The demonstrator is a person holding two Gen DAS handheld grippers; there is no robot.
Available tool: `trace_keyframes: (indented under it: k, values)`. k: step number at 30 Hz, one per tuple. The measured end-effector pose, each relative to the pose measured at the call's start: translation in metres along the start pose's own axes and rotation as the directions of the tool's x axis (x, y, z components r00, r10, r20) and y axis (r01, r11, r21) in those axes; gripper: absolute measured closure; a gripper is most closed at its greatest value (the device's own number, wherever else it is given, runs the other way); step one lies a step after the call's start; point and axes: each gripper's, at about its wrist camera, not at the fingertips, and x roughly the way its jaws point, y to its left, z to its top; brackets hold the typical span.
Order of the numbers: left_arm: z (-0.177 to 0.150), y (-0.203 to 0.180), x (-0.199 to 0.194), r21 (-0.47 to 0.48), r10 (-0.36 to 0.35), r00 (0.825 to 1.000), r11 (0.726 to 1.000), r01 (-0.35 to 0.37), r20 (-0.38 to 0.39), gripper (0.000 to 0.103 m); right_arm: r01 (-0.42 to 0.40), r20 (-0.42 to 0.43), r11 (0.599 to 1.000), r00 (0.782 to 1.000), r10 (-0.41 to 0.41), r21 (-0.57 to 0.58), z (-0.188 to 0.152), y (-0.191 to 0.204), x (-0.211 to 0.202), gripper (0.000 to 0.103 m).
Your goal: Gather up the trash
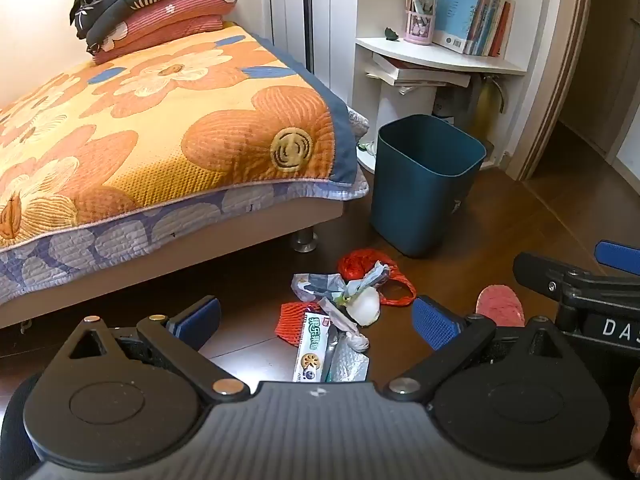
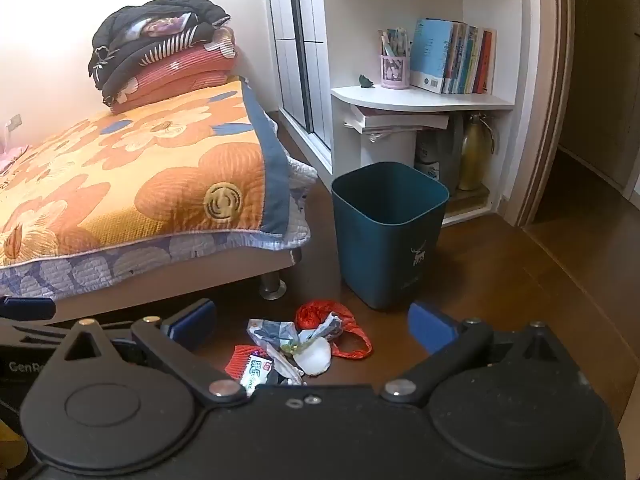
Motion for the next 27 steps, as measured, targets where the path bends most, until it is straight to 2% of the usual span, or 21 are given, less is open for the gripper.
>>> trace_keyframes:
  k: [27]
  values:
    - [-0.0023, -0.0006, -0.0048, 0.010, 0.010, 1.000, 1.000, -0.010, 0.029, 0.000, -0.009, 0.026, 1.000, 1.000, 0.009, 0.000, -0.0027, -0.0022, -0.0057, 0.001]
